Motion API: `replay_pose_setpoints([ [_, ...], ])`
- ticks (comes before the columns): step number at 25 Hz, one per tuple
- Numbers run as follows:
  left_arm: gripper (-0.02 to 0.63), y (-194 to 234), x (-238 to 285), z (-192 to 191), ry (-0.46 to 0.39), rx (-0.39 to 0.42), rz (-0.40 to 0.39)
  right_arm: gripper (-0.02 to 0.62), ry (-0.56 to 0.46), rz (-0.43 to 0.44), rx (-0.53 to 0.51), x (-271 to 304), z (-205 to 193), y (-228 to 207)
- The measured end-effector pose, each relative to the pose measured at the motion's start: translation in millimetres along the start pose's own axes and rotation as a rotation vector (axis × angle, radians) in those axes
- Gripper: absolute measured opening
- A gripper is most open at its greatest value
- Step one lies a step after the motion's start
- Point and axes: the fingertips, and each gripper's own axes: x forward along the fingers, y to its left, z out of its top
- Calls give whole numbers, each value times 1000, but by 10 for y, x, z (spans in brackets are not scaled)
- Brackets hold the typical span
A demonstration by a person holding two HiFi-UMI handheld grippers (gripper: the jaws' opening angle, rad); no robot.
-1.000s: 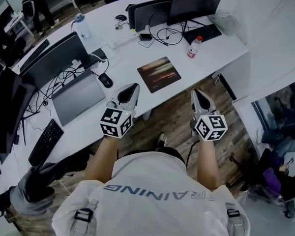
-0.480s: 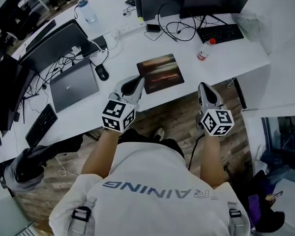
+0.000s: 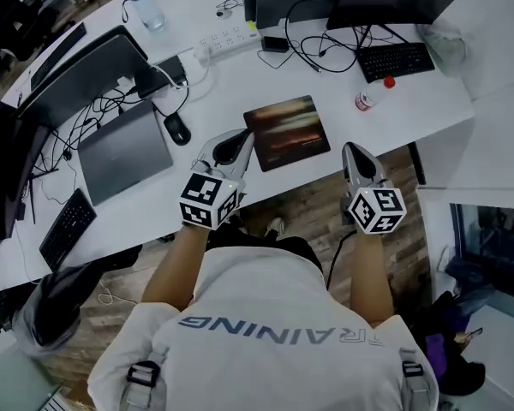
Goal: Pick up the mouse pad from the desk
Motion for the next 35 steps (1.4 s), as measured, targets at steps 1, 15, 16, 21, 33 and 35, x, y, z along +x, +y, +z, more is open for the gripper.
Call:
replay_pose_setpoints([
  [1, 2, 59, 17, 3, -3, -7, -7, 15, 15, -7, -8, 51, 5, 15],
  [15, 2, 54, 306, -182, 64, -64, 26, 102, 307, -4, -89, 442, -729, -397],
  [16, 2, 6, 337, -205, 72, -63, 27, 111, 333, 3, -101, 450, -818, -454],
  [21, 2, -54, 426, -343, 113, -69, 66, 175, 468, 55, -131, 650, -1318, -609],
  [33, 2, 18, 522, -465, 150, -89, 131, 206, 656, 144, -281, 1065, -2009, -721],
  [35, 2, 28, 528, -487, 155, -90, 133, 209, 659, 167, -286, 1090, -2030, -711],
])
